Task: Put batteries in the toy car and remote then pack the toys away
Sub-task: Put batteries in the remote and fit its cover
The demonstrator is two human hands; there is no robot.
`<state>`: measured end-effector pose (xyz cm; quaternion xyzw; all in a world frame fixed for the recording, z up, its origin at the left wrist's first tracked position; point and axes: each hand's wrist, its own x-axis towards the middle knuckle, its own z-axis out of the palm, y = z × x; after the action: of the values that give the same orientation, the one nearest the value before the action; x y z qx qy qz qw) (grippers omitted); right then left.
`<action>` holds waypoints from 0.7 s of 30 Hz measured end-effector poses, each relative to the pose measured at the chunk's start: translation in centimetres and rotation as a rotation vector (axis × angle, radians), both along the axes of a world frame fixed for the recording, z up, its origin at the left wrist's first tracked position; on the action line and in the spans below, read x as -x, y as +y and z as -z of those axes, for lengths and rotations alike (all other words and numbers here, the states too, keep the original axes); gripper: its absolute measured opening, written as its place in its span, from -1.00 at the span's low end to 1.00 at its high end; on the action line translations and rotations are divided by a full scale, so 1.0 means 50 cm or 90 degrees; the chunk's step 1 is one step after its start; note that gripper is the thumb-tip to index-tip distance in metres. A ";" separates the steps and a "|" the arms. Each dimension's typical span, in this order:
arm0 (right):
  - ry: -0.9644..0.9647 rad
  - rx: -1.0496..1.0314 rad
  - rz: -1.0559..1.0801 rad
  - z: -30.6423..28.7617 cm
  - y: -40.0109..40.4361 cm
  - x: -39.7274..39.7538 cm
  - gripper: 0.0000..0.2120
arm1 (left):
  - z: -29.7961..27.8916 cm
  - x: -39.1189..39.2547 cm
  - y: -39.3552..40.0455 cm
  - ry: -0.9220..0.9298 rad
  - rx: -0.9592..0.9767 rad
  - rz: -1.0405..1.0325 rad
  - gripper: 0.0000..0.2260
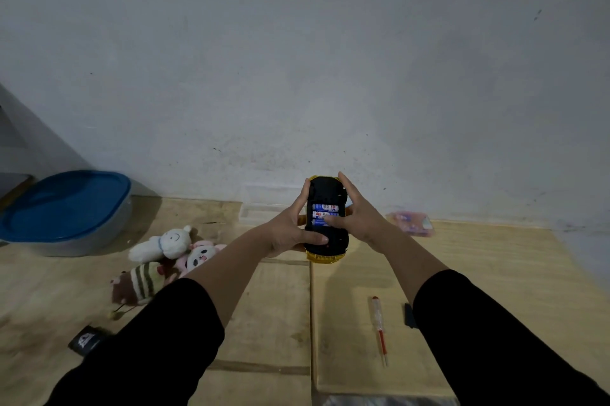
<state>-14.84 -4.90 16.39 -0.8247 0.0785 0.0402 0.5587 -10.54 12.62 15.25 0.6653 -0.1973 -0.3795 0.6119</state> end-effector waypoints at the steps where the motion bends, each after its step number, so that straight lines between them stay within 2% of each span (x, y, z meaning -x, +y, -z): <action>1: -0.011 0.007 0.006 0.001 0.000 0.001 -0.13 | 0.001 0.002 -0.001 -0.003 0.002 0.007 0.06; 6: -0.046 0.057 -0.015 0.016 -0.002 0.008 -0.24 | 0.011 0.007 -0.003 0.008 0.011 0.016 0.05; 10: 0.003 0.100 -0.044 0.022 -0.010 0.022 -0.39 | 0.021 0.012 -0.008 0.039 0.007 0.016 0.04; 21: 0.067 0.060 0.019 0.049 -0.090 0.093 -0.36 | 0.068 0.065 -0.093 0.007 0.002 0.096 0.13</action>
<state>-19.50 -9.38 13.94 -0.8454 0.1220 0.0710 0.5151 -13.80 7.99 11.84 0.6453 -0.2446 -0.4278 0.5837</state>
